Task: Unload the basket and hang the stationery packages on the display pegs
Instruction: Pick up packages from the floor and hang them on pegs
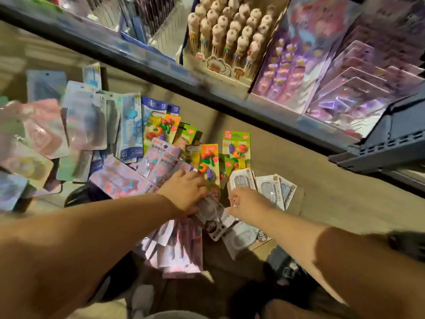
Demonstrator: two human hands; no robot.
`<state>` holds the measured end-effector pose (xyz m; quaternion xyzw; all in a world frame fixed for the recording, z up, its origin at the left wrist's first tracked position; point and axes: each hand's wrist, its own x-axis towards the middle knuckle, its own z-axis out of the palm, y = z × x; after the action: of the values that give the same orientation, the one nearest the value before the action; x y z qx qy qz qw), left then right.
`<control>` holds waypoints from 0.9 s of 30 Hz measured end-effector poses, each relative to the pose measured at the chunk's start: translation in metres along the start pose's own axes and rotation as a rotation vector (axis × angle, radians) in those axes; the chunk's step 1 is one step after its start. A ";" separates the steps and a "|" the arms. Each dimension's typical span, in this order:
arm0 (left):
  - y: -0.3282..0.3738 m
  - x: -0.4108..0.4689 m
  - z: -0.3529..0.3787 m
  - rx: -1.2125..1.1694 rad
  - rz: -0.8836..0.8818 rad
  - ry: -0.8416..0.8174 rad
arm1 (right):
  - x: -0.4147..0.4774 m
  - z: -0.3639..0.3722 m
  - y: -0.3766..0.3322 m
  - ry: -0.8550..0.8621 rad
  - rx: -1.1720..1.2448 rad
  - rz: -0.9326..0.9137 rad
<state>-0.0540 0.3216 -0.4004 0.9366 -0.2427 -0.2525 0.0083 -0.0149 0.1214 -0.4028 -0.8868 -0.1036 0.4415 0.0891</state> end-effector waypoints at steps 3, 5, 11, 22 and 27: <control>0.005 0.006 0.005 0.045 0.000 -0.064 | 0.001 0.003 0.005 0.237 0.015 0.057; 0.008 0.007 0.006 0.105 0.009 -0.107 | 0.003 0.001 0.015 0.371 0.053 0.149; 0.015 0.017 0.010 0.156 0.058 0.000 | 0.012 0.003 0.059 0.333 0.328 0.556; 0.019 0.037 0.009 0.083 -0.003 -0.094 | 0.019 -0.001 0.062 0.264 0.624 0.630; 0.010 0.039 0.008 -0.123 -0.032 -0.080 | 0.025 -0.002 0.067 0.287 0.682 0.630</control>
<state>-0.0331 0.2958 -0.4240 0.9272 -0.2119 -0.3043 0.0520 0.0082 0.0636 -0.4370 -0.8471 0.3341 0.3291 0.2501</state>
